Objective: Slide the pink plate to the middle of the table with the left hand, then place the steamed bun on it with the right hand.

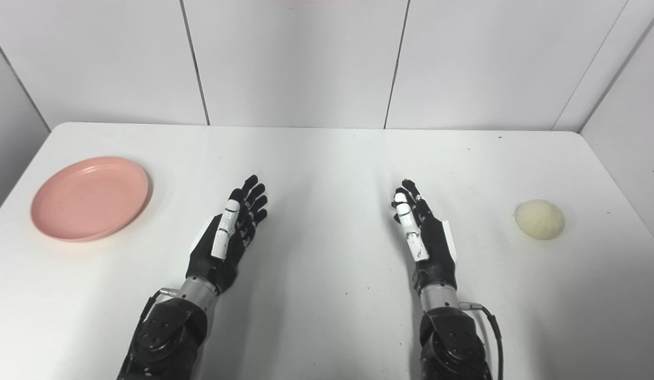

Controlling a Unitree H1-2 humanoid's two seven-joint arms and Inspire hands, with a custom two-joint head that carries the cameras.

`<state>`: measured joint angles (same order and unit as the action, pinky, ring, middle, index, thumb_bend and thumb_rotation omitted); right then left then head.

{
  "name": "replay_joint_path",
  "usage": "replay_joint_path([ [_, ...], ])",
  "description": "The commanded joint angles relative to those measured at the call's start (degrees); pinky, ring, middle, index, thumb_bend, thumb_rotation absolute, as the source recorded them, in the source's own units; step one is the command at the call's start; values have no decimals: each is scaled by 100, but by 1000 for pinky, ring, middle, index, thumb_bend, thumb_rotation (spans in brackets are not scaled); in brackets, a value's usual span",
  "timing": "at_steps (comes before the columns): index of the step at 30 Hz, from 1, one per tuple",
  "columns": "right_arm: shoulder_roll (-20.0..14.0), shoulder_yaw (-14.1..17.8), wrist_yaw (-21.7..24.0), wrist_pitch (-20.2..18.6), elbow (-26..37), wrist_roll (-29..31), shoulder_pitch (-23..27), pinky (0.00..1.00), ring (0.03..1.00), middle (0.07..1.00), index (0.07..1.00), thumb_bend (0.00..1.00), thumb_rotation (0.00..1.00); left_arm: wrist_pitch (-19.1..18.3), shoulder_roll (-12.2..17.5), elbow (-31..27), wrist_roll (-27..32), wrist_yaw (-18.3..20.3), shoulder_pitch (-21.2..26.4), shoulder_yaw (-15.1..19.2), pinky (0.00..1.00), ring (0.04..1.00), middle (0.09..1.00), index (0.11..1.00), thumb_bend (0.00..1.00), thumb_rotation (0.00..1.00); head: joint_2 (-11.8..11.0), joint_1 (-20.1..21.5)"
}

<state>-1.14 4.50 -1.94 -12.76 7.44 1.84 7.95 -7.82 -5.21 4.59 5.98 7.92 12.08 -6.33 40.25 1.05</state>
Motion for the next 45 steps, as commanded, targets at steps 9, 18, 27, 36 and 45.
replay_joint_path([
  [9,9,2,-19,343,147,5,172,877,864,886,892,573,792,-56,-77,-49,-3,-1,57,-42,1000,1000,1000,1000,528,979,-1,-4],
  [18,-30,-10,20,397,112,6,170,884,867,888,896,584,803,16,-78,3,-11,-8,65,-34,1000,1000,1000,1000,535,970,3,-4],
  [27,-14,8,-4,397,83,21,182,879,864,885,891,587,790,16,-73,10,-49,-19,66,-41,1000,1000,1000,1000,528,982,-7,1],
  [36,-7,-1,-7,418,71,9,182,880,865,887,895,571,786,36,-72,20,-85,-34,62,-44,1000,1000,1000,1000,522,986,-34,5],
  [45,-27,2,14,401,63,24,184,881,865,888,898,577,789,54,-80,58,-38,-10,70,-30,1000,1000,1000,1000,533,971,-69,-56],
])
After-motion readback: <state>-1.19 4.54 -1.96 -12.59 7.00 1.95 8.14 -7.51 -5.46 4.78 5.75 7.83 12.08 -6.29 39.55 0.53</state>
